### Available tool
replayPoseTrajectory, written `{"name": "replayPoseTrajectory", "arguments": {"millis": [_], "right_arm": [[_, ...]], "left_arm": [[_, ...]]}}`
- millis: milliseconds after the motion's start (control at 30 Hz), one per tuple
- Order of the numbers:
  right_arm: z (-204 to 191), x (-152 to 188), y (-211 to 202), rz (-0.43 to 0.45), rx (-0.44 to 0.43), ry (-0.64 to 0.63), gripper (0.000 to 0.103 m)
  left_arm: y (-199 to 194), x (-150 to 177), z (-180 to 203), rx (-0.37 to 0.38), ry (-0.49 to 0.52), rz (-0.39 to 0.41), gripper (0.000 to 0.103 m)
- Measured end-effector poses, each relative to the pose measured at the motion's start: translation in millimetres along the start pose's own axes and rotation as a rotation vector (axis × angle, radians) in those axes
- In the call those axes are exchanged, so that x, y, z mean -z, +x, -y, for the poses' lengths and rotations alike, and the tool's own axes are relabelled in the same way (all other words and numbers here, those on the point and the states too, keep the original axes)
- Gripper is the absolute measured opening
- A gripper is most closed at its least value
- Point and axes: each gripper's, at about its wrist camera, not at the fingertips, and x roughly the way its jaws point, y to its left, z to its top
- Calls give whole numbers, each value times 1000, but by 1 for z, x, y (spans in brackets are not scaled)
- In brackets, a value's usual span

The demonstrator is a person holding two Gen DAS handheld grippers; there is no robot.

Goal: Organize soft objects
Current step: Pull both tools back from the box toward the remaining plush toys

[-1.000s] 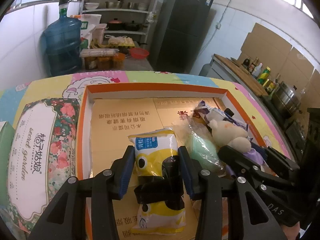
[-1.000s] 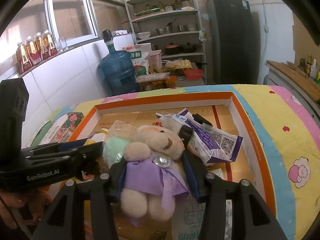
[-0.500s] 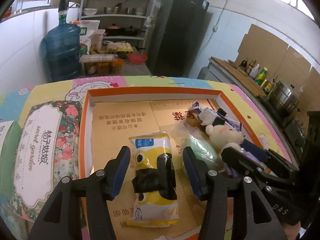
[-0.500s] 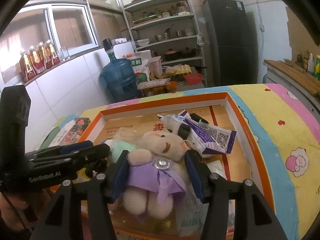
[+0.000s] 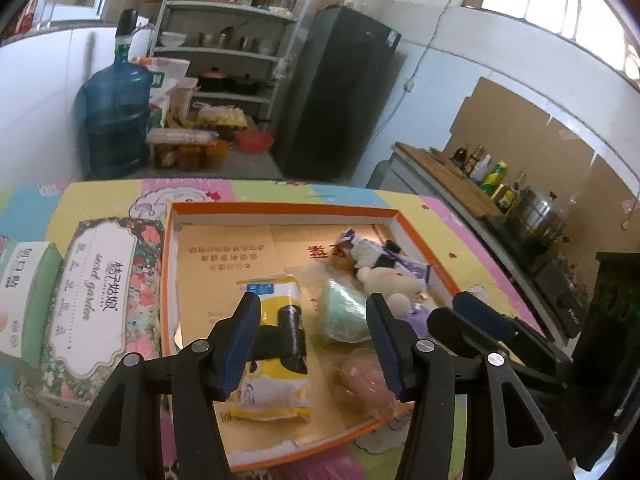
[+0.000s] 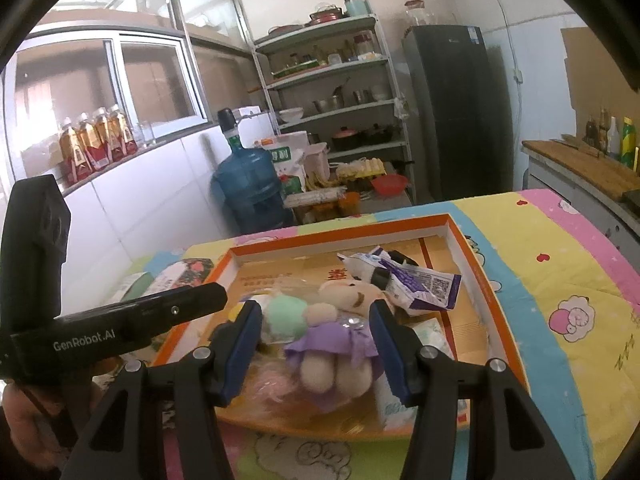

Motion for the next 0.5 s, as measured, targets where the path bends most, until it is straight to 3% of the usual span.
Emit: {"name": "replayPoseTrajectory", "arguments": {"millis": [500], "right_arm": [[-29, 11, -51, 64, -19, -2, 56]], "left_arm": [[-64, 18, 3, 48, 15, 80, 56]]}}
